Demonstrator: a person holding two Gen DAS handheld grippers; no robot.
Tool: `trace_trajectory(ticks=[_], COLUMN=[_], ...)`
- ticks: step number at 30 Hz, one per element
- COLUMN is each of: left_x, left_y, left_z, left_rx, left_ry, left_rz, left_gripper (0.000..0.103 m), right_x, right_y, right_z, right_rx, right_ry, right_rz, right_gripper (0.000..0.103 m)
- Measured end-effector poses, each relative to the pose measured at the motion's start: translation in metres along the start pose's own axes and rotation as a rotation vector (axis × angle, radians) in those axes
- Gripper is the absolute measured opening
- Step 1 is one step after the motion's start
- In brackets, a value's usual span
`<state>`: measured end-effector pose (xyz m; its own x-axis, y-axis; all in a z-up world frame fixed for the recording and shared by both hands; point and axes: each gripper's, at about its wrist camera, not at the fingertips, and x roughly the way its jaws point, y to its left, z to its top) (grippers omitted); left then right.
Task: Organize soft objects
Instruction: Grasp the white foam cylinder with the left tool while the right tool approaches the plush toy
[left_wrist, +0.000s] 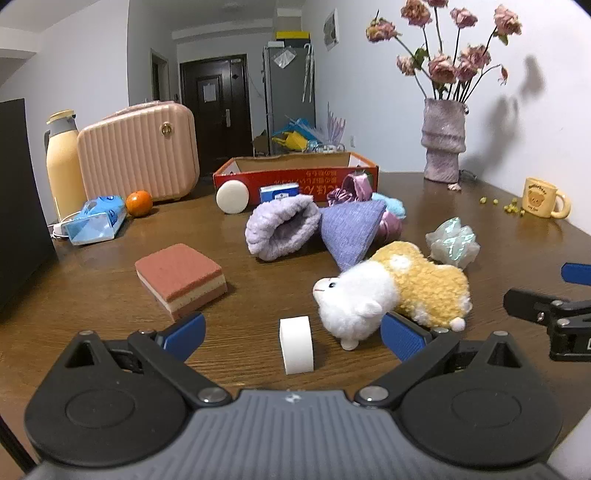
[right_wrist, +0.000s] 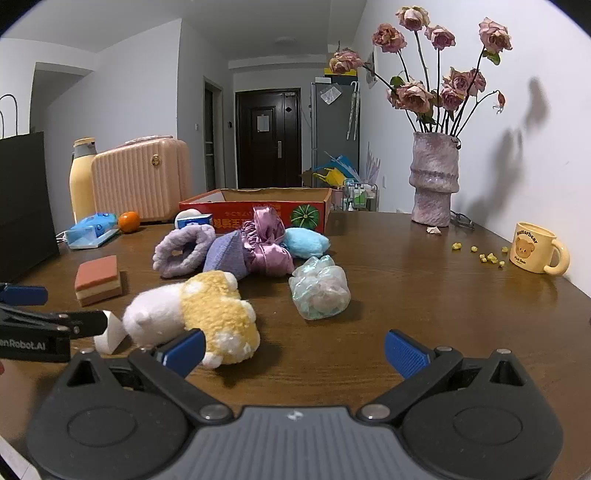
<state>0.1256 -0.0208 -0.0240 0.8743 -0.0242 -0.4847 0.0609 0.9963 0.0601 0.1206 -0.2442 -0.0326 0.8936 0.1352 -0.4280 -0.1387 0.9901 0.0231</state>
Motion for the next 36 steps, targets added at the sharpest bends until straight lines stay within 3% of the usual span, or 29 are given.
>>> trace_trajectory(ticks=[6,10,15,18,20,22,36], left_x=[0.021,0.035,0.047,0.05,0.053,0.054,0.041], left_y=[0.0,0.002,0.004,0.002,0.001,0.0,0.016], left_z=[0.001,0.001,0.0,0.001,0.0,0.0,0.003], left_rx=[0.002,-0.005,-0.017,-0.016,-0.019,-0.021,-0.042], left_ry=[0.058,0.101,0.143,0.159,0.169,0.173,0.121], left_rz=[0.019,0.037,0.04,0.036,0.021,0.004,0.01], left_gripper=[0.092,0.075,0.062,0.044,0.026,0.02,0.019], right_x=[0.015,0.023,0.029,0.033,0.034,0.036,0.049], right_y=[-0.004,-0.004,-0.005,-0.004,-0.004,-0.003,0.024], right_z=[0.003,0.002,0.003,0.004,0.005,0.005,0.021], right_rx=[0.006,0.005,0.0,-0.004,-0.006,-0.009,-0.083], right_ry=[0.012,0.025,0.029,0.031,0.034,0.035,0.053], right_rz=[0.001,0.004,0.01,0.012,0.013,0.015,0.091], right_gripper=[0.103,0.103,0.103,0.103,0.103,0.103,0.103])
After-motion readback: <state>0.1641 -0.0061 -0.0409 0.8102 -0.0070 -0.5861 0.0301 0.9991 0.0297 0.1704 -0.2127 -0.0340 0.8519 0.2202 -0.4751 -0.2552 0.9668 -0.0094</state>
